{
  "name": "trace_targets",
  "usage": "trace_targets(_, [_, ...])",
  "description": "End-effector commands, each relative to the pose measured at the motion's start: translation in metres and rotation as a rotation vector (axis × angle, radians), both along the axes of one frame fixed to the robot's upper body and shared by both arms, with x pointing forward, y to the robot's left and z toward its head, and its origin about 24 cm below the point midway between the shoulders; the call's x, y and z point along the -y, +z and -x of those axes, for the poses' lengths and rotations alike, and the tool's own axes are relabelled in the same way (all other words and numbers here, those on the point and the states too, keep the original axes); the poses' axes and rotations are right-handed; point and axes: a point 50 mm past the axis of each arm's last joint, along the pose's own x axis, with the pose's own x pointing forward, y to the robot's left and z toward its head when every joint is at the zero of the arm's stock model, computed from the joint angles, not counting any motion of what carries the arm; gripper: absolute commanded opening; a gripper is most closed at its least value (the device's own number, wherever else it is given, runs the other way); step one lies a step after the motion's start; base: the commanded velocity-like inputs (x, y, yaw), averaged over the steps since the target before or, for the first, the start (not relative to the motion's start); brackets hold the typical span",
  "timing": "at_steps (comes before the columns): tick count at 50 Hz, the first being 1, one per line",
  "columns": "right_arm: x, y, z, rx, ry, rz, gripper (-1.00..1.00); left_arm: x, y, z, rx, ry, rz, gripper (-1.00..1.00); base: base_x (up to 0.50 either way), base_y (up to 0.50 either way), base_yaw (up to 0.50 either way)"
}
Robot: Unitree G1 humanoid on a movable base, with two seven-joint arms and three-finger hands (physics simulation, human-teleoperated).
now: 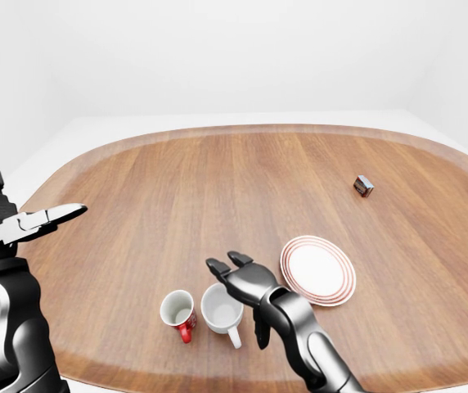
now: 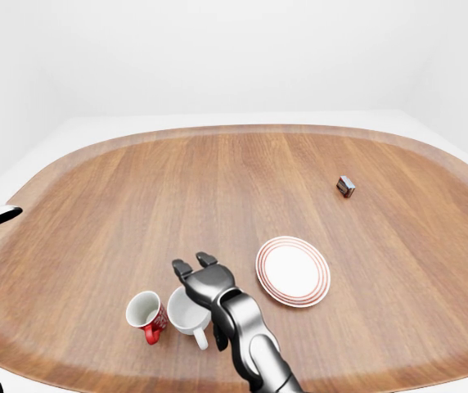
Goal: Put the white mug on the plate.
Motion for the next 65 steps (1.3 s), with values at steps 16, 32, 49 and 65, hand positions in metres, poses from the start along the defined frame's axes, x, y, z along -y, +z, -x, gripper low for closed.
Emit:
trace_targets(16, [0.004, -0.016, -0.006, -0.073, -0.091, 0.011, 1.00, -0.002, -0.005, -0.003, -0.024, -0.004, 0.007, 1.00, 0.00, 0.00, 0.00])
trace_targets(32, [-0.004, -0.031, -0.015, -0.149, -0.081, 0.030, 1.00, -0.001, -0.002, -0.001, -0.008, 0.000, 0.004, 1.00, 0.00, 0.00, 0.00])
trace_targets(49, [-0.011, -0.038, -0.020, -0.196, -0.072, 0.029, 1.00, -0.001, -0.002, -0.001, -0.009, 0.000, 0.004, 1.00, 0.00, 0.00, 0.00])
trace_targets(65, [-0.026, -0.044, -0.023, -0.245, -0.036, 0.026, 1.00, -0.002, -0.003, -0.002, -0.015, 0.000, 0.008, 1.00, 0.00, 0.00, 0.00])
